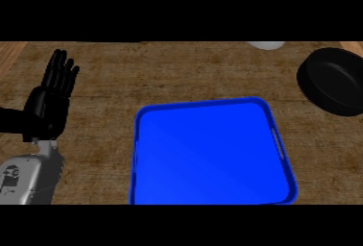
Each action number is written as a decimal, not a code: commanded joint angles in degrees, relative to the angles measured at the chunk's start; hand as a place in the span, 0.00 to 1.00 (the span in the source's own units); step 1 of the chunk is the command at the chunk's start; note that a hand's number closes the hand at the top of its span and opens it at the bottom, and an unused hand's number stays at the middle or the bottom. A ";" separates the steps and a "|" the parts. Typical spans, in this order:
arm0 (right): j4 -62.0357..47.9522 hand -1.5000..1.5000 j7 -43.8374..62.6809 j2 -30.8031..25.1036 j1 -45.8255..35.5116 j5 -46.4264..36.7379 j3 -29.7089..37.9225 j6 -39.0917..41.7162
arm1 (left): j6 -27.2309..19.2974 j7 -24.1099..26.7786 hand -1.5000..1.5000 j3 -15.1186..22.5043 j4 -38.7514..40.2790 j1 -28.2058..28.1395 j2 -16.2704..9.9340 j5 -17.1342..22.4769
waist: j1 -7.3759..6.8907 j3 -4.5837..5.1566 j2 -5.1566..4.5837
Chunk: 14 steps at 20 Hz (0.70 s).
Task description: Pick the croissant from the tray and place it in the pot
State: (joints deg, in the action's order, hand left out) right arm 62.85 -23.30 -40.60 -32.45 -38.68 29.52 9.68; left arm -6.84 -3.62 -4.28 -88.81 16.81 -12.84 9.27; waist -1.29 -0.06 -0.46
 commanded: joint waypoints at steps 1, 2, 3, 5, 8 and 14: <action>-15.72 1.00 -8.78 -3.86 -5.13 -2.00 -0.36 -5.02 | -2.24 0.86 0.50 1.93 2.39 2.65 2.43 -2.68 | -0.03 -0.03 -0.16; -16.65 1.00 -7.40 -1.60 -6.56 -4.32 -3.11 -7.92 | -0.72 0.10 0.50 0.50 -0.02 -0.40 1.14 -1.07 | -0.19 0.01 0.05; -21.34 1.00 -9.56 -1.58 -8.25 -4.83 -2.54 -10.44 | 0.47 0.29 0.50 0.21 0.26 1.39 0.73 0.01 | -0.83 -0.04 -0.24; -27.00 1.00 -12.71 -2.33 -9.66 -5.28 -2.35 -12.63 | 1.24 0.94 0.50 -0.76 1.32 0.48 -0.30 -0.07 | -0.67 -0.04 -0.22; -32.95 1.00 -14.87 -5.97 -11.46 -6.09 -2.64 -10.96 | 0.44 0.26 0.50 0.16 1.09 0.07 0.70 -0.99 | -0.29 -0.03 -0.10; -43.38 0.00 -10.84 -5.11 -14.02 -7.09 -3.71 -2.63 | 2.32 1.58 0.50 -0.58 1.82 0.49 -0.09 0.20 | -1.45 -0.10 -0.60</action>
State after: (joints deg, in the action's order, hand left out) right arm 25.88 -34.17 -44.23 -45.53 -46.34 25.47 1.03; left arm -5.69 -2.15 -3.96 -87.13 17.50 -11.97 8.65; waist -2.59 -0.13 -0.96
